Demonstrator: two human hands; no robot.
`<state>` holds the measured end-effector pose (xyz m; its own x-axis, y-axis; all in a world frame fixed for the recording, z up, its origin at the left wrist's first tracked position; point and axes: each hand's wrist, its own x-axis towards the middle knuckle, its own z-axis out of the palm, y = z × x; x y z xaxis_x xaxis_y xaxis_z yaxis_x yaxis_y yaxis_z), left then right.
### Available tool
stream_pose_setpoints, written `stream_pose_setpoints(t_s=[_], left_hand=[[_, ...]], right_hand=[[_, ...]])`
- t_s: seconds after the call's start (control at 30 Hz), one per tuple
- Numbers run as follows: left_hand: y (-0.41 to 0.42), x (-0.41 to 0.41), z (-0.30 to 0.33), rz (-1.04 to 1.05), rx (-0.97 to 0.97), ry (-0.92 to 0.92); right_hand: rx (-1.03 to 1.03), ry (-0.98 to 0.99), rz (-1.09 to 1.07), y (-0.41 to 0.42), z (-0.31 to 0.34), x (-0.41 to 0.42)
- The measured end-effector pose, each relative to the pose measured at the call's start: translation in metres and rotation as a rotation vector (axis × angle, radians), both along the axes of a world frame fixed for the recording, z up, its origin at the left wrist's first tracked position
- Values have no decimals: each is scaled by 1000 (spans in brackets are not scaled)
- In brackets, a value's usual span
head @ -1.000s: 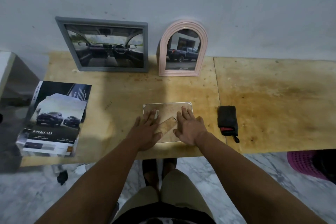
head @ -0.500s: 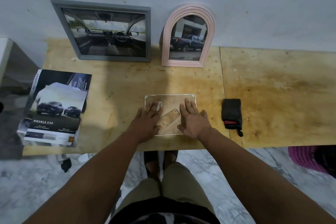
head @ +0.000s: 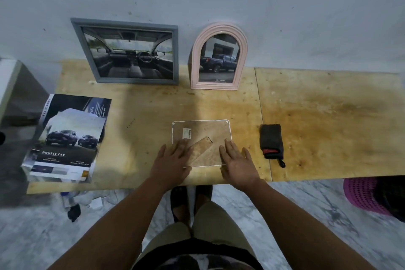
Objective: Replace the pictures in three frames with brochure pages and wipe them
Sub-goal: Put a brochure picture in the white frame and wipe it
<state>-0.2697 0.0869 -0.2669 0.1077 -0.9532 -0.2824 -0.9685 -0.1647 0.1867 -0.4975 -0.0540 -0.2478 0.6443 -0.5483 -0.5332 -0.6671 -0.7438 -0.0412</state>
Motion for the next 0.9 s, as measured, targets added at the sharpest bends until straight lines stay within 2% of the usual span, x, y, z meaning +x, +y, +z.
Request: stream_pose_setpoints(t_s=[0.1,0.3,0.53,0.73,0.9], left_hand=[[4,3,-6,-48,87,-5],[7,2,-13,-57,81,-27],[5,0,-9,-46,187,28],[1,8,9,-104,190,-23],[14,4,21,-52,130,-67]], right_hand=[[-13,29,8,2,-4,4],[-57,74,63,3,-12,3],[-46,123,27,10,-9,9],[-37,138,19,1,12,22],[-35,72,117,6,32,36]])
